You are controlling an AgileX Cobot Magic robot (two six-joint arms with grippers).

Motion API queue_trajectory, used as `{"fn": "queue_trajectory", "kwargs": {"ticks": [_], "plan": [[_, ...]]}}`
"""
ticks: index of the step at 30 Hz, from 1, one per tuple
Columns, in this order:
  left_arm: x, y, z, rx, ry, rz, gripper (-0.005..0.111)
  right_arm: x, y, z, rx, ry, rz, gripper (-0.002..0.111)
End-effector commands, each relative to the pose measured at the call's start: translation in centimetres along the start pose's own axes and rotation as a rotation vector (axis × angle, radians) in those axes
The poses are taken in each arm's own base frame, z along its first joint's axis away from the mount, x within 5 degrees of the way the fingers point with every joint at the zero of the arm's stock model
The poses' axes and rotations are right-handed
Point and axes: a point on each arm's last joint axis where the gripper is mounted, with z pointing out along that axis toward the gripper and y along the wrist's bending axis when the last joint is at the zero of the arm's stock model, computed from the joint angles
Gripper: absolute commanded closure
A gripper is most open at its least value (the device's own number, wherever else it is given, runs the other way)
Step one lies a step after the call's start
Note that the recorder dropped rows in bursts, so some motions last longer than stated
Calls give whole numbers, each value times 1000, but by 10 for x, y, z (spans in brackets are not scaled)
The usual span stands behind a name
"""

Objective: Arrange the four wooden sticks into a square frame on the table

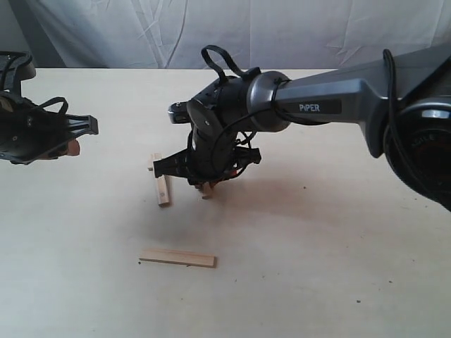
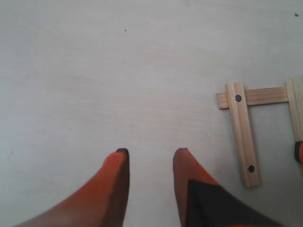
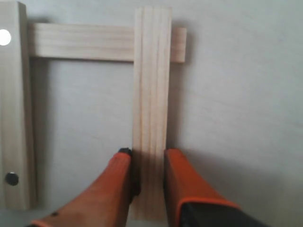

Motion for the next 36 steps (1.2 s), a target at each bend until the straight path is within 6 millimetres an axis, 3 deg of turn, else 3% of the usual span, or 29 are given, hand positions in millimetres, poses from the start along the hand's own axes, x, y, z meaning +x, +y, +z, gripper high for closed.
{"fn": "queue_trajectory", "kwargs": {"ticks": [1,4,8,10,15,18,21,28,36], "plan": [[0,0,1,2,-3,-4,75,0,-3,0,16,23,-3,109],[0,0,1,2,-3,-4,75,0,-3,-1,14,22,-2,101],[1,0,1,6,1,-15,75,-5,0,-5,2,11,7,67],[1,0,1,6,1,-15,75,-9,3,-12,-16,-5,18,57],[0,0,1,5,-1,2,75,-22,7,-48,-38,-33,17,57],[0,0,1,5,-1,6,75,-19,9,-71,-31,-12,-153,57],[1,0,1,9,2,-4,75,-5,21,-81,-52,54,-424,57],[2,0,1,5,16,6,75,47,63,-69,-197,123,-815,57],[2,0,1,5,21,19,75,73,65,-54,-198,158,-908,57]]}}
